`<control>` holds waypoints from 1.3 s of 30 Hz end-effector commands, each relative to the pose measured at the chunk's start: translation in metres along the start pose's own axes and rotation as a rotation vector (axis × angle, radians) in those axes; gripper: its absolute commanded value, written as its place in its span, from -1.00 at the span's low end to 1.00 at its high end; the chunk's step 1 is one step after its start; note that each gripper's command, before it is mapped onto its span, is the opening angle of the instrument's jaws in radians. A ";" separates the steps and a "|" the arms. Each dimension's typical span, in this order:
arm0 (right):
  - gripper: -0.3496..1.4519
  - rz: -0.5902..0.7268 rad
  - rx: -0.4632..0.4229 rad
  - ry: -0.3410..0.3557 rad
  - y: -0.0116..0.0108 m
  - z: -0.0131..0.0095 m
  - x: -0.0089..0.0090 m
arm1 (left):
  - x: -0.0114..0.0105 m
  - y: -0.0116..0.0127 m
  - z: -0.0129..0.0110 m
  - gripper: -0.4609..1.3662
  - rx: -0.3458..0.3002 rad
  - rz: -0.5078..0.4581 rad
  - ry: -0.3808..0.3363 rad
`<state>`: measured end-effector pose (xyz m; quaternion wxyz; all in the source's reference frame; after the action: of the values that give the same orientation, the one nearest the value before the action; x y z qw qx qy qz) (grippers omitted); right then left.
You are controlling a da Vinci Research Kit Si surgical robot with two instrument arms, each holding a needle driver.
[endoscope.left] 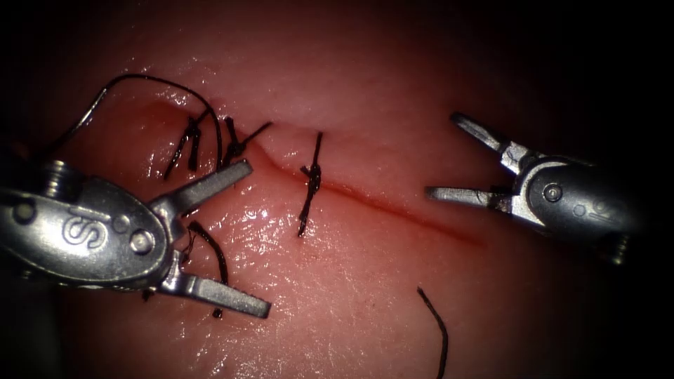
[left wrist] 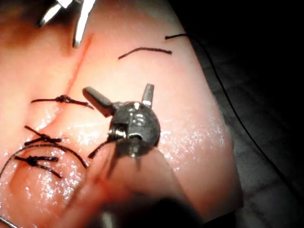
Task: Wound Closure
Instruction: Drop the suture end from the left gripper
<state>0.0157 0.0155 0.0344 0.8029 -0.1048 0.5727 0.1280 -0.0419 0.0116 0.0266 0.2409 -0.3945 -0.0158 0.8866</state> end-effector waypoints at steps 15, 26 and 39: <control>0.71 0.006 0.011 -0.003 -0.0003 0.0001 0.0002 | -0.0013 -0.0003 -0.0012 0.34 0.140 -0.055 -0.047; 0.71 0.012 0.011 -0.002 -0.0004 0.0002 0.0003 | -0.0036 -0.0031 -0.0033 0.21 0.231 -0.085 -0.071; 0.71 0.011 0.011 -0.002 -0.0005 0.0003 0.0003 | -0.0053 -0.0040 -0.0042 0.22 0.268 -0.106 -0.079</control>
<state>0.0162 0.0151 0.0342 0.8030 -0.0997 0.5727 0.1316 -0.0342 0.0123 0.0282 0.3369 -0.3223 0.0704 0.8819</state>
